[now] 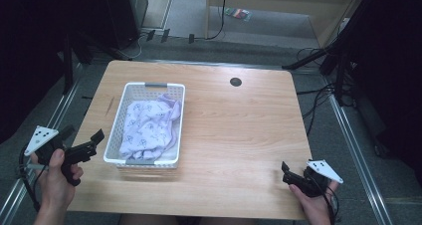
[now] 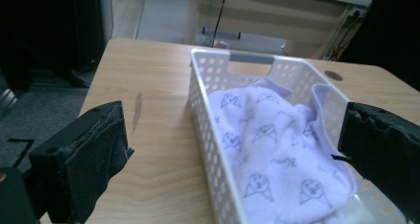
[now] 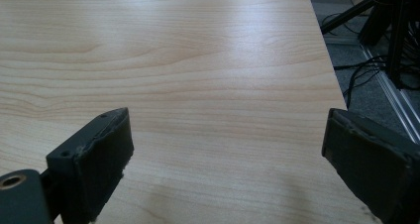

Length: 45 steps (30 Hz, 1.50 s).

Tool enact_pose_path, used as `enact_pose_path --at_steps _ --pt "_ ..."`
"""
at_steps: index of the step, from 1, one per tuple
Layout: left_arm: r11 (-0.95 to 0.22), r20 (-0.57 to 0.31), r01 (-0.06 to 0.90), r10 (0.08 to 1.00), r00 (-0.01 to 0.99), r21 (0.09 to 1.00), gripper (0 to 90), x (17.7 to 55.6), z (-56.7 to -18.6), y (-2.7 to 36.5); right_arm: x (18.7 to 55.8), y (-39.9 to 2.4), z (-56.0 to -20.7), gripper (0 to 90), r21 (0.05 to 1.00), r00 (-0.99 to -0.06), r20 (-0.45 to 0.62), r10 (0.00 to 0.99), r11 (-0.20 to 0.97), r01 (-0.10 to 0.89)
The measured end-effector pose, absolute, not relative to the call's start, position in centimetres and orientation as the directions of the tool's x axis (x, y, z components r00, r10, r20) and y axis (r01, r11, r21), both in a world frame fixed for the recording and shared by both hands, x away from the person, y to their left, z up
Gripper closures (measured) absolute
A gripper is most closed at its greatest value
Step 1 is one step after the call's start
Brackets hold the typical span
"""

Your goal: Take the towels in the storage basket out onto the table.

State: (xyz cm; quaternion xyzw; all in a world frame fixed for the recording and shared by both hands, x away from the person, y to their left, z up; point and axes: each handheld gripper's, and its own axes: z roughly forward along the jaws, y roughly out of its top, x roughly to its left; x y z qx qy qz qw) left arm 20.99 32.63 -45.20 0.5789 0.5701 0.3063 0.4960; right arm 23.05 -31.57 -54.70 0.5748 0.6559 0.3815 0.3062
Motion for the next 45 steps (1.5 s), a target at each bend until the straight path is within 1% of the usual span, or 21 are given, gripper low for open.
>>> enact_pose_path --at_steps 6,12,16,21,29,34,37,41,44,45 --pt "0.124 -0.197 0.355 0.965 0.176 0.926 0.0 21.9 -44.3 31.0 23.0 -31.6 -54.7 5.3 0.854 -0.153 0.038 0.987 0.048 0.519" --pt "0.119 -0.198 0.36 0.962 0.189 0.925 0.0 23.1 -44.0 30.0 23.0 -31.7 -54.7 5.2 0.855 -0.152 0.042 0.987 0.044 0.518" --pt "0.122 -0.199 0.366 0.963 0.181 0.922 0.0 23.8 -43.9 29.3 23.0 -31.7 -54.7 5.3 0.854 -0.154 0.041 0.987 0.045 0.519" --pt "0.108 -0.192 0.369 0.961 0.2 0.923 0.0 24.7 -44.0 28.4 23.0 -31.7 -54.7 5.3 0.854 -0.153 0.042 0.987 0.044 0.518" --pt "0.086 -0.187 0.398 0.957 0.221 0.913 0.0 26.2 -44.3 26.6 23.0 -31.7 -54.7 5.3 0.853 -0.151 0.044 0.987 0.042 0.521" --pt "0.047 -0.173 0.423 0.949 0.265 0.905 0.0 27.7 -44.7 24.9 23.0 -31.7 -54.7 5.2 0.852 -0.151 0.045 0.988 0.041 0.522" --pt "0.044 -0.167 0.424 0.952 0.256 0.905 0.0 28.5 -44.7 24.1 23.0 -31.7 -54.7 5.2 0.852 -0.151 0.046 0.987 0.041 0.523" --pt "0.057 -0.183 0.443 0.952 0.246 0.895 0.0 29.6 -44.9 23.5 23.0 -31.7 -54.7 5.3 0.851 -0.153 0.046 0.987 0.041 0.523" --pt "0.048 -0.176 0.46 0.955 0.24 0.887 0.0 30.3 -45.3 23.1 23.0 -31.7 -54.7 5.3 0.852 -0.154 0.047 0.987 0.041 0.523" --pt "0.041 -0.159 0.482 0.965 0.207 0.875 0.0 30.9 -45.8 22.7 23.0 -31.7 -54.7 5.3 0.852 -0.155 0.049 0.987 0.04 0.522"
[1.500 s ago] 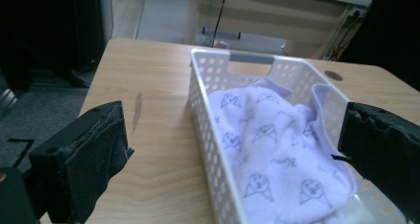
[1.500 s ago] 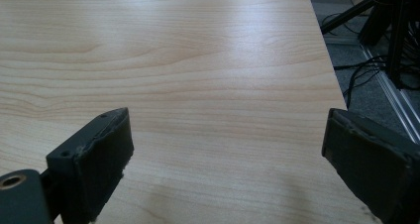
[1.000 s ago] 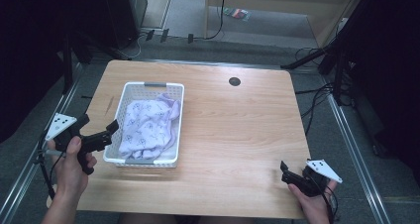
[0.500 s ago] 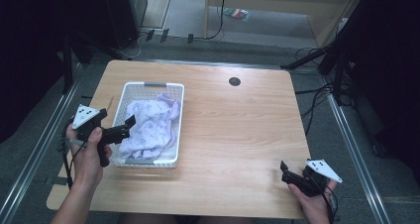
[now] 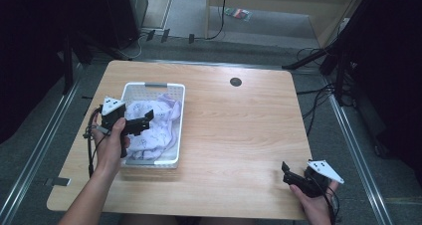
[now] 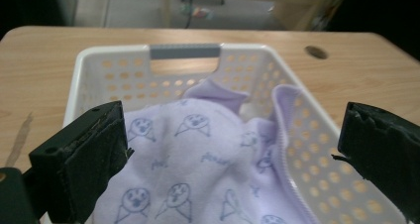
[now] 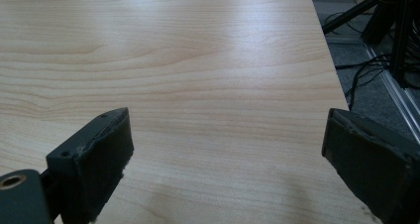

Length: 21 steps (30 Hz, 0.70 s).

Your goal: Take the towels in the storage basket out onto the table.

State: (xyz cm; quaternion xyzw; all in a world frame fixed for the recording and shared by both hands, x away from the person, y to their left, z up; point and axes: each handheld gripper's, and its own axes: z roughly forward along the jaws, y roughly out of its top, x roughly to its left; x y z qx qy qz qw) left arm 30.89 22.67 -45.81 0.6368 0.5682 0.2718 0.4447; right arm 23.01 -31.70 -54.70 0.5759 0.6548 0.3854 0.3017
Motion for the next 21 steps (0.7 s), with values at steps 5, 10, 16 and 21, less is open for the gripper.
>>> enact_pose_path --at_steps 5,10,16,21 --pt "0.037 -0.161 0.587 0.974 0.16 0.809 0.0 32.8 -47.3 21.9 23.0 -31.7 -54.7 5.3 0.853 -0.157 0.05 0.986 0.04 0.521" --pt "-0.007 -0.133 0.673 0.979 0.157 0.74 0.0 34.1 -48.7 21.4 23.0 -31.7 -54.7 5.3 0.853 -0.159 0.052 0.986 0.039 0.52" --pt "-0.028 -0.102 0.699 0.984 0.144 0.714 0.0 34.9 -49.4 20.9 23.0 -31.7 -54.7 5.3 0.854 -0.161 0.052 0.986 0.04 0.519" --pt "-0.132 -0.014 0.704 0.98 0.197 0.698 0.0 35.5 -51.0 19.8 23.0 -31.8 -54.7 5.3 0.855 -0.163 0.049 0.985 0.043 0.517"
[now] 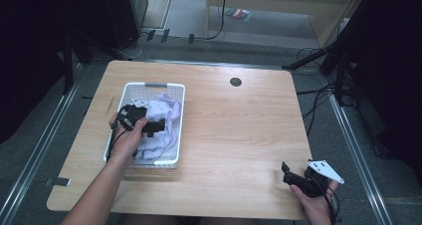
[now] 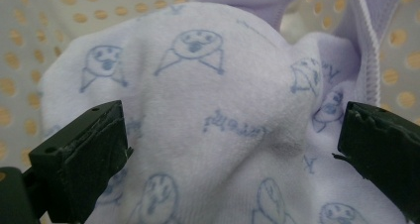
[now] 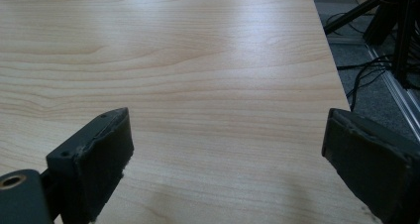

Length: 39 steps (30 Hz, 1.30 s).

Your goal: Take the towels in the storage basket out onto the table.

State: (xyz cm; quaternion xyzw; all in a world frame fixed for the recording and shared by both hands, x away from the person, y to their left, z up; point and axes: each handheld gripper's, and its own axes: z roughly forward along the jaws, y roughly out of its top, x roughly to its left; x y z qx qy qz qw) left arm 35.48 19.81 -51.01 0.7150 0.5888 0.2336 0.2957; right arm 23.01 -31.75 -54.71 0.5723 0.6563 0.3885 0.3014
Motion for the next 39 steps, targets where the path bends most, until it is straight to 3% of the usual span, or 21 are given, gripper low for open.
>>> enact_pose_path --at_steps 11,19,25,26,28,34,39 --pt "-0.1 -0.057 0.753 0.982 0.179 0.65 0.0 36.3 -52.8 20.0 23.0 -31.7 -54.7 5.3 0.855 -0.164 0.049 0.985 0.044 0.517" --pt "-0.198 0.035 0.747 0.973 0.228 0.635 0.0 36.2 -53.4 19.5 23.0 -31.8 -54.7 5.3 0.855 -0.165 0.049 0.985 0.044 0.516" --pt "-0.186 0.025 0.762 0.976 0.218 0.621 1.4 36.4 -53.6 19.6 23.0 -31.7 -54.7 5.4 0.855 -0.165 0.049 0.985 0.044 0.516" --pt "-0.175 0.028 0.765 0.979 0.202 0.62 3.2 36.4 -53.4 19.5 23.0 -31.8 -54.7 5.4 0.855 -0.165 0.049 0.985 0.044 0.517" --pt "-0.167 0.03 0.773 0.982 0.188 0.613 16.7 36.3 -53.0 19.7 23.0 -31.7 -54.7 5.5 0.853 -0.163 0.052 0.985 0.041 0.52" --pt "-0.159 0.04 0.779 0.985 0.17 0.607 41.4 36.1 -52.4 19.5 23.0 -31.7 -54.7 5.7 0.853 -0.163 0.053 0.985 0.04 0.52" --pt "-0.15 0.036 0.785 0.986 0.161 0.601 52.5 36.2 -52.0 19.3 23.0 -31.8 -54.7 5.7 0.853 -0.164 0.057 0.985 0.037 0.52"
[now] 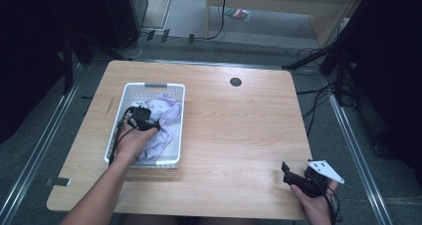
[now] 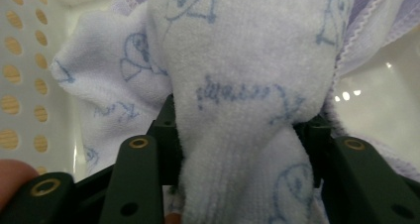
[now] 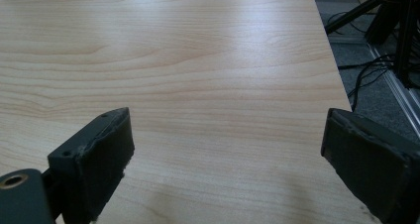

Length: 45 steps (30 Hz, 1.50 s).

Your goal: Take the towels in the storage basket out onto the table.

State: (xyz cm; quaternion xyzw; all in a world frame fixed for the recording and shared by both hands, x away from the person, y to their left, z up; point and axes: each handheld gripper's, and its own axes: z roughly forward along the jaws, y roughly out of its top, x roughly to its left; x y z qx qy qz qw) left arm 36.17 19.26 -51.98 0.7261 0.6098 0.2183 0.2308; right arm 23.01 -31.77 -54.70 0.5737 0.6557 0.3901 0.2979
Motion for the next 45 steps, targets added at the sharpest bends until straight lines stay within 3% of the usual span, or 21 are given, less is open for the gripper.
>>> enact_pose_path --at_steps 5,16,27,45 --pt "-0.096 -0.047 0.772 0.986 0.162 0.629 56.0 36.1 -51.3 19.9 23.0 -31.8 -54.7 5.7 0.852 -0.165 0.058 0.985 0.037 0.522" --pt "-0.072 -0.044 0.672 0.987 0.155 0.737 56.1 35.0 -49.0 20.1 23.0 -31.8 -54.7 5.8 0.853 -0.166 0.058 0.984 0.038 0.521" --pt "0.001 -0.07 0.478 0.989 0.127 0.878 56.1 33.1 -45.6 20.8 23.0 -31.8 -54.7 5.7 0.853 -0.165 0.058 0.985 0.037 0.52" --pt "0.052 -0.089 0.276 0.988 0.123 0.96 55.2 30.7 -41.9 20.3 23.0 -31.8 -54.7 5.8 0.853 -0.168 0.056 0.984 0.04 0.521"
